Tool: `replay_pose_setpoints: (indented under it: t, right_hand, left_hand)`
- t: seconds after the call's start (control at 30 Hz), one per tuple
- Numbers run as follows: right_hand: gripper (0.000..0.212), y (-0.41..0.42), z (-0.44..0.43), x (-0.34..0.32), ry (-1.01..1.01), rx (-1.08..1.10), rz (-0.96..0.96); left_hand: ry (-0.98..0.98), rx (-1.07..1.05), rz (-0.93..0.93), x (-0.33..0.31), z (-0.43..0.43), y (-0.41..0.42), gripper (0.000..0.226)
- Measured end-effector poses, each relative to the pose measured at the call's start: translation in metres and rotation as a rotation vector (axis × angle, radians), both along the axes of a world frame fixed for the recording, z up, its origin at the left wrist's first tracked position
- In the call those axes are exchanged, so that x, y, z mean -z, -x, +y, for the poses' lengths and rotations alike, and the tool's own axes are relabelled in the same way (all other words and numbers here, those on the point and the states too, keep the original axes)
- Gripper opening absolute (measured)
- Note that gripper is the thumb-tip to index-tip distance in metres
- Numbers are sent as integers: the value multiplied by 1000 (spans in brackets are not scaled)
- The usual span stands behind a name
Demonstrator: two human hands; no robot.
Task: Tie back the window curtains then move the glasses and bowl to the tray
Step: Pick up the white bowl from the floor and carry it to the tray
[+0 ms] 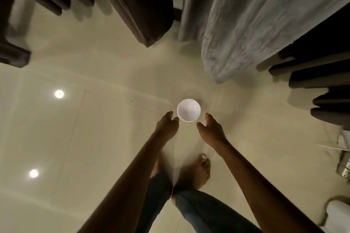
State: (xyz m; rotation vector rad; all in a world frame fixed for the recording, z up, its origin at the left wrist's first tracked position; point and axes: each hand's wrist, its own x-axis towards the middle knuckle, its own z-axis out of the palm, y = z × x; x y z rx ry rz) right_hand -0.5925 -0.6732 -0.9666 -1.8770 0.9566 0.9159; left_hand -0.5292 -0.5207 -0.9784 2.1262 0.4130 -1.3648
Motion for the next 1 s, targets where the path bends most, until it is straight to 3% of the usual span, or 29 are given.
replay_pose_setpoints:
  t: [0.27,0.47,0.57,0.73,0.87,1.0]
  right_hand:
    - [58,-13,-6,84,1,75,36]
    - [53,-17,-5,103,-130,178,55]
    - [49,-19,-5,98,-186,270,-4]
    - [41,-18,0,51,-109,356,-89]
    - [30,-32,9,-42,100,209,-229]
    - [20,-54,32,-145,152,152,-342]
  left_hand:
    - [23,-26,108,75,-27,-31,56]
    - [70,-13,186,87,-38,-37,44]
    - [79,-68,124,79,-41,-39,41]
    - [-5,-156,-116,37,-28,-28,40]
    - [-17,-276,-282,-46,-2,-21,30]
    - [-40,-313,-403,-147,21,-21,37]
